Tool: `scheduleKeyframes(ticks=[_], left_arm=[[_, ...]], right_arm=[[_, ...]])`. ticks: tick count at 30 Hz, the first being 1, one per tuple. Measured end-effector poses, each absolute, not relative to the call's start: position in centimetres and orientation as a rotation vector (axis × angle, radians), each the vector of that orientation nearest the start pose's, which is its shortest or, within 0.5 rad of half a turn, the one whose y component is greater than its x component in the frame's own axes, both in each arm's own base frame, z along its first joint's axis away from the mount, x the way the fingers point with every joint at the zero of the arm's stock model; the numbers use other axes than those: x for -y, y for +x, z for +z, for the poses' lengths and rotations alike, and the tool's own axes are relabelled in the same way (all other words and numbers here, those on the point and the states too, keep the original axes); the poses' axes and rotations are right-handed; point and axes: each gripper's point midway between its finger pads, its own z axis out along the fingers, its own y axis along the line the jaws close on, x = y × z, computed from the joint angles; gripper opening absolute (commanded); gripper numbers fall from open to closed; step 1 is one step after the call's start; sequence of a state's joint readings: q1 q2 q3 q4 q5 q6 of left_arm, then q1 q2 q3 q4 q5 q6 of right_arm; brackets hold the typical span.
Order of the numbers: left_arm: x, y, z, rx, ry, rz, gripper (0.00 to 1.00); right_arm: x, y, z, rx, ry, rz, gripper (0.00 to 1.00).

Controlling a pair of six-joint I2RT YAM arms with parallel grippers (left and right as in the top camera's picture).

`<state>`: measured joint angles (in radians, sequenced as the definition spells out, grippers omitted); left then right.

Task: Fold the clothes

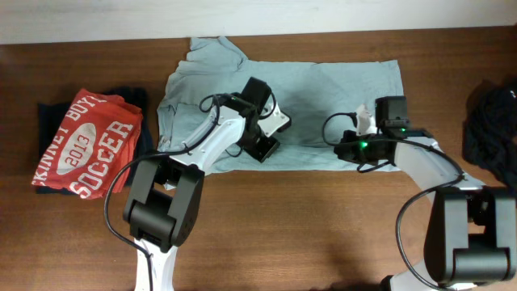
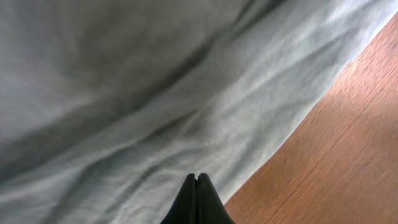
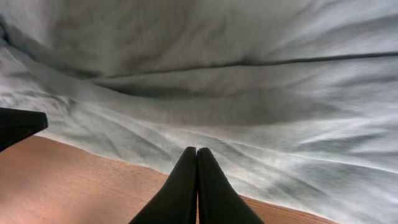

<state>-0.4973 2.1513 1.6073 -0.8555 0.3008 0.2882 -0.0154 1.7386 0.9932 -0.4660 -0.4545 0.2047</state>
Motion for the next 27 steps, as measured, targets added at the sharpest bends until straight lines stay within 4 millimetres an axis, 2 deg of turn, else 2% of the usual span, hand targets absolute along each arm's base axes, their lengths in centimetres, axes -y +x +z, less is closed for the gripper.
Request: scheduleKeyframes(ticks=[4,13,20,27], left_arm=[[25.4,36.0,1.7,-2.753,1.176,-0.478,0.00],[25.0,35.9,0.1,-2.734,1.168,-0.455,0.00],[25.0,35.8,0.1,-2.713,1.160,-0.455,0.00],[25.0,35.9,0.1,-2.712,1.160,-0.455,0.00]], right_arm=[[-8.0,36.2,2.8,-2.780,0.152,0.689,0.04],[-10.4,35.7,1.9,-2.791,-0.050,0.683,0.04],[-10.6,35.9,0.2,-2.811,-0.080,0.669,0.04],[-10.5,37.7,0.2,-2.741,-0.102,0.645,0.04]])
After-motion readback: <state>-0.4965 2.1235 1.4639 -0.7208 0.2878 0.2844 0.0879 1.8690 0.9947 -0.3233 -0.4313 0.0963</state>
